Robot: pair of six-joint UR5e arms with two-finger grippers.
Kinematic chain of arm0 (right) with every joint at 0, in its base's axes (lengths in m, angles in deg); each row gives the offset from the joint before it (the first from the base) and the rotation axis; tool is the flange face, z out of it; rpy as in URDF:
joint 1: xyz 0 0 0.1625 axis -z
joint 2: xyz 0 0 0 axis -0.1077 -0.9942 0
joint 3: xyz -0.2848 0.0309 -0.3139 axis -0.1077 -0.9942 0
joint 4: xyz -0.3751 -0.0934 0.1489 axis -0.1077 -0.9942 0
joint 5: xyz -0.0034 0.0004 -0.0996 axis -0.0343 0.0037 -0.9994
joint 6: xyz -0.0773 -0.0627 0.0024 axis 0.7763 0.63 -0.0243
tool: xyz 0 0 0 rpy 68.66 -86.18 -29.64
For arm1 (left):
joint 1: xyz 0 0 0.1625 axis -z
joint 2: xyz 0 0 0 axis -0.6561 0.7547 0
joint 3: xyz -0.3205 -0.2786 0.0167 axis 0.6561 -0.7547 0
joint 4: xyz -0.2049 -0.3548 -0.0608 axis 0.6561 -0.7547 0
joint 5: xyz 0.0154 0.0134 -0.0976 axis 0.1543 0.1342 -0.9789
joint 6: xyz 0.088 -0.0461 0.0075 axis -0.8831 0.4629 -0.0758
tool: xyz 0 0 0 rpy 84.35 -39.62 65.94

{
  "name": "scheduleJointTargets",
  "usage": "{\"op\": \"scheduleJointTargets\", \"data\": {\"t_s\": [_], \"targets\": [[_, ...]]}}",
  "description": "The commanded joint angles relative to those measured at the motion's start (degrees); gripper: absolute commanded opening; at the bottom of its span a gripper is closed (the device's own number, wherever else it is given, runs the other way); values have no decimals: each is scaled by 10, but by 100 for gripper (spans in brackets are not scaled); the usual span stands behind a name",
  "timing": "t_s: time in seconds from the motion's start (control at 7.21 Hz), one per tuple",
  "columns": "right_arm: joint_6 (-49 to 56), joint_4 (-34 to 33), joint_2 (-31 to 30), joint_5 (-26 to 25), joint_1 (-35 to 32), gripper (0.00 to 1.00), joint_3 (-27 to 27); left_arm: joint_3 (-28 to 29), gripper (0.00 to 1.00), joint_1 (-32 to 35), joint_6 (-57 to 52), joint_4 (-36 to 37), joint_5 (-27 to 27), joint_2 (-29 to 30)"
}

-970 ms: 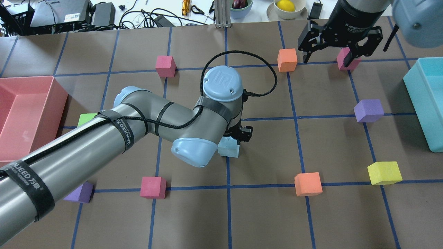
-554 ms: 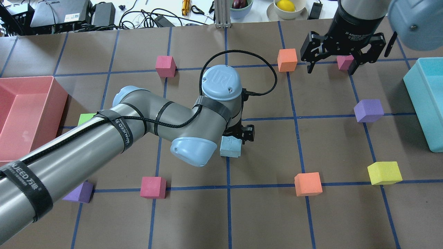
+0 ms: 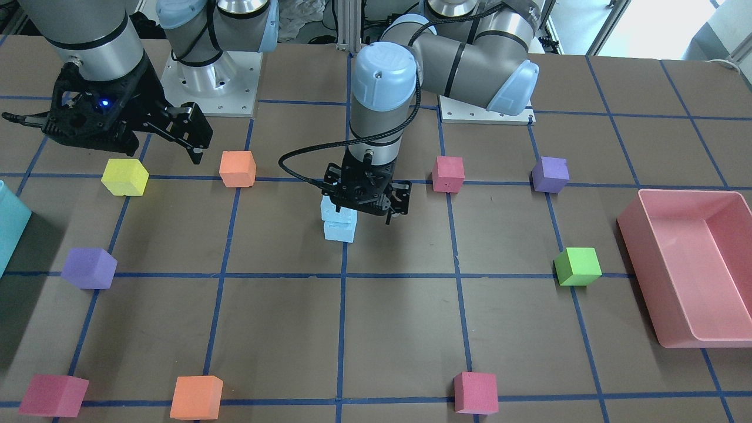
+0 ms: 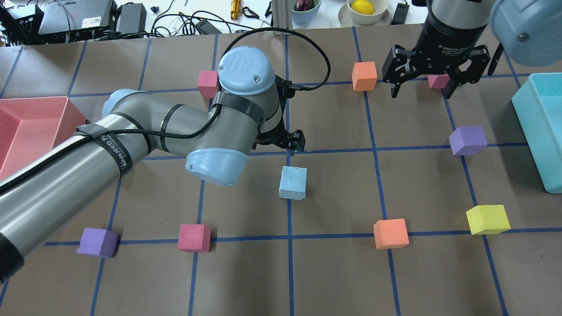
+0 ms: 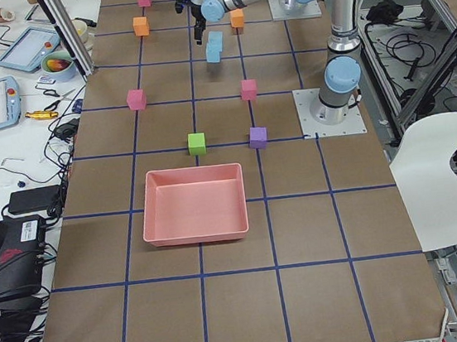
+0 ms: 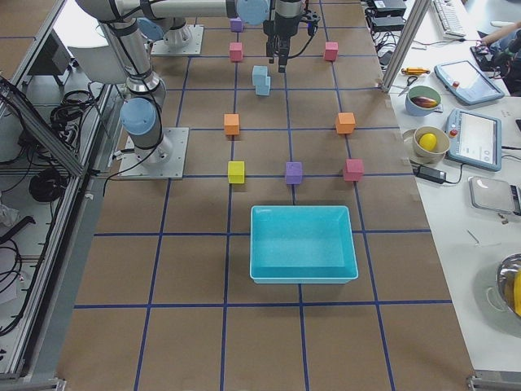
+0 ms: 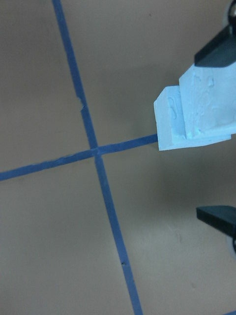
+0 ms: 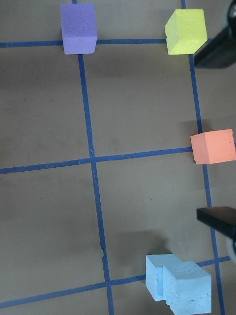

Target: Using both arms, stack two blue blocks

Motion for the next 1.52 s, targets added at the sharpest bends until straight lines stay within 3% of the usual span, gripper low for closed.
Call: {"op": "scheduleJointTargets", "data": {"t_s": [0.0,0.42,0.69,0.97,1.39], "targets": [[0,0,0,1,1,100,0,19,100,-73,-113,-79,4,-41],[9,0,0,5,1,100,0,108,100,-195,-202,-257,0,-86],[10,0,0,22,1,100,2,148,100,-212,-187,-313,7,-112],[10,0,0,22,1,100,3,134,100,-212,-128,-302,4,-117],[10,0,0,20,1,100,3,138,100,-215,-135,-302,9,-136]]}}
